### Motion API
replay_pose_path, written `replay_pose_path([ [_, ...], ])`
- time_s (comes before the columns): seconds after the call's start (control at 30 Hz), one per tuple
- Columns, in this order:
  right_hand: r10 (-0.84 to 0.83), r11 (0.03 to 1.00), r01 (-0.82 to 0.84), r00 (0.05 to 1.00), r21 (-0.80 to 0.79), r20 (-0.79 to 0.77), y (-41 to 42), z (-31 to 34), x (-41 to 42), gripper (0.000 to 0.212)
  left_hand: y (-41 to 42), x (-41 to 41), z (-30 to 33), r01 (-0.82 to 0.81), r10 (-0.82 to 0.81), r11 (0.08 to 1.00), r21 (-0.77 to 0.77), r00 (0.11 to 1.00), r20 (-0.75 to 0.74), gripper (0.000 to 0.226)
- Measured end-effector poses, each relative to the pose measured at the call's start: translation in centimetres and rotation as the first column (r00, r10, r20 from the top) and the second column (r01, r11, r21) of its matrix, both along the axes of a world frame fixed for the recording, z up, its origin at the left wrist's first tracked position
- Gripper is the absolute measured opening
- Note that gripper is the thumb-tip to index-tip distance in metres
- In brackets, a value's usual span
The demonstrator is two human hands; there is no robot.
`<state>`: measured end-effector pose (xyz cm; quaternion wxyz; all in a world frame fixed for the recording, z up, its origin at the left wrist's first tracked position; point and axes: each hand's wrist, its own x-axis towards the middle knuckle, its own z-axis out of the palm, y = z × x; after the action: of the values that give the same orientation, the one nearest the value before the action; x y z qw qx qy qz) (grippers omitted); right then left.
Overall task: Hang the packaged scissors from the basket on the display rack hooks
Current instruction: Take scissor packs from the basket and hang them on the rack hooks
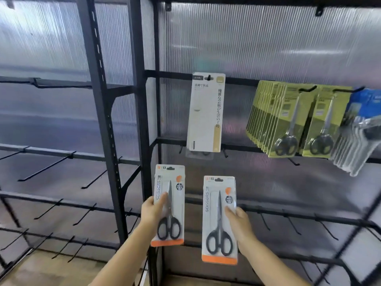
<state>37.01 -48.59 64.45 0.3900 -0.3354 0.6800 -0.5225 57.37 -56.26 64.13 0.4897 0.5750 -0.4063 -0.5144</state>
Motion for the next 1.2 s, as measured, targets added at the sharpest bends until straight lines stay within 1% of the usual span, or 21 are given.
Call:
replay_pose_path([
  [0.2, -0.056, 0.997, 0.057, 0.998, 0.044, -0.024, -2.3, -0.2, -0.1, 0.021, -3.5, -0.3, 1.1, 0.063, -0.063, 0.997, -0.037, 0.998, 0.007, 0.025],
  [0.33, -0.084, 0.995, 0.086, 0.996, 0.042, -0.041, -3.0, -0.1, -0.6, 0.019, -5.0, -0.5, 1.7, 0.089, -0.088, 0.994, -0.058, 0.996, 0.016, 0.022],
  [0.57, -0.068, 0.998, 0.068, 0.997, 0.012, -0.045, -3.4, -0.7, -0.5, 0.018, -5.4, 0.5, 1.9, 0.093, -0.094, 0.993, -0.067, 0.996, -0.007, 0.017],
  [0.87, -0.059, 0.998, 0.059, 0.998, 0.007, -0.025, -3.4, -0.1, -0.4, 0.016, -6.5, 0.4, 2.8, 0.091, -0.084, 0.989, -0.116, 0.994, 0.067, 0.018],
  [1.0, -0.074, 0.997, 0.074, 0.995, -0.007, -0.071, -3.1, 0.1, -0.9, 0.017, -6.6, 0.9, 2.5, 0.114, -0.103, 0.987, -0.116, 0.990, 0.091, 0.021],
  [1.13, -0.087, 0.996, 0.086, 0.993, -0.016, -0.084, -2.8, 0.6, -1.1, 0.016, -7.1, 2.0, 2.1, 0.088, -0.086, 0.991, -0.102, 0.996, 0.032, 0.025],
  [1.2, -0.089, 0.996, 0.089, 0.992, -0.010, -0.092, -2.8, 0.8, -1.1, 0.016, -7.6, 2.0, 2.4, 0.077, -0.074, 0.992, -0.102, 0.997, 0.033, 0.026],
])
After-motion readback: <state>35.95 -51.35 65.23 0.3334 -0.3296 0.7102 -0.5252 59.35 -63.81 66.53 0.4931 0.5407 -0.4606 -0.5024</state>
